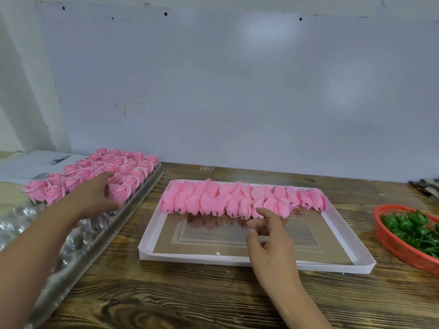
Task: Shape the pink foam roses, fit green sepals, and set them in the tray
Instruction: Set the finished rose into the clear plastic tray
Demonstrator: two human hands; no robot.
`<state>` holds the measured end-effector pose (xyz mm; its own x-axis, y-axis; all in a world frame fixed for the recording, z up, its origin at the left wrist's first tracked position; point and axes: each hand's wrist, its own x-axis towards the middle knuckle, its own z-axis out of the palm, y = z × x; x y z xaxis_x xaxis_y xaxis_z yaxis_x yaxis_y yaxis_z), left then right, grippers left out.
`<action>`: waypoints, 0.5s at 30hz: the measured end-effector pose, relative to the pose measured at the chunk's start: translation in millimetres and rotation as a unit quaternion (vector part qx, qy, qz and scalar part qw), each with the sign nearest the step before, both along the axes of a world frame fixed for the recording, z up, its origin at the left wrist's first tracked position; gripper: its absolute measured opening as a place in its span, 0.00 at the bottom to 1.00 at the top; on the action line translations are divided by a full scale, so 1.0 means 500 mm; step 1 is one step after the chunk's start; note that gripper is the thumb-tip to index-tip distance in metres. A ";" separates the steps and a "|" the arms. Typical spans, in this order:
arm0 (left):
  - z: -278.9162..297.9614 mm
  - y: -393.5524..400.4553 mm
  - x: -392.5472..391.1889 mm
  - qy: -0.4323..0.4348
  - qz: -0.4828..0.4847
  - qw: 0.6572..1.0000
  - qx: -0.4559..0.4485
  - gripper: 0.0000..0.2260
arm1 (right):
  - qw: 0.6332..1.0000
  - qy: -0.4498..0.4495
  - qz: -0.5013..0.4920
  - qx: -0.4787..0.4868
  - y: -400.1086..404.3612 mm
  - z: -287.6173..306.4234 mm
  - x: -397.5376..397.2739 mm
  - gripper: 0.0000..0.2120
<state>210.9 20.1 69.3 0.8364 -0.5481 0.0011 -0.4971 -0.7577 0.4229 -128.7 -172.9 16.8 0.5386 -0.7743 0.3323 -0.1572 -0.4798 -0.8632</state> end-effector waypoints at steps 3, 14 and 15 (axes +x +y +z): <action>0.018 -0.013 -0.076 -0.150 0.053 0.987 0.000 0.30 | 1.000 0.002 0.001 -0.011 0.000 -0.001 0.000 0.19; -0.102 -0.190 -0.437 -0.078 -0.339 0.935 -0.073 0.17 | 0.998 -0.014 -0.051 -0.029 -0.019 0.007 -0.005 0.12; -0.109 -0.189 -0.434 -0.093 -0.356 0.929 -0.048 0.21 | 0.998 -0.008 -0.062 -0.031 -0.024 0.006 -0.006 0.12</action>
<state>-6.0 -74.2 14.8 0.2421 -0.9521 0.1868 -0.9292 -0.1721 0.3272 -131.9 -184.9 19.7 0.4346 -0.8120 0.3896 -0.2043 -0.5101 -0.8355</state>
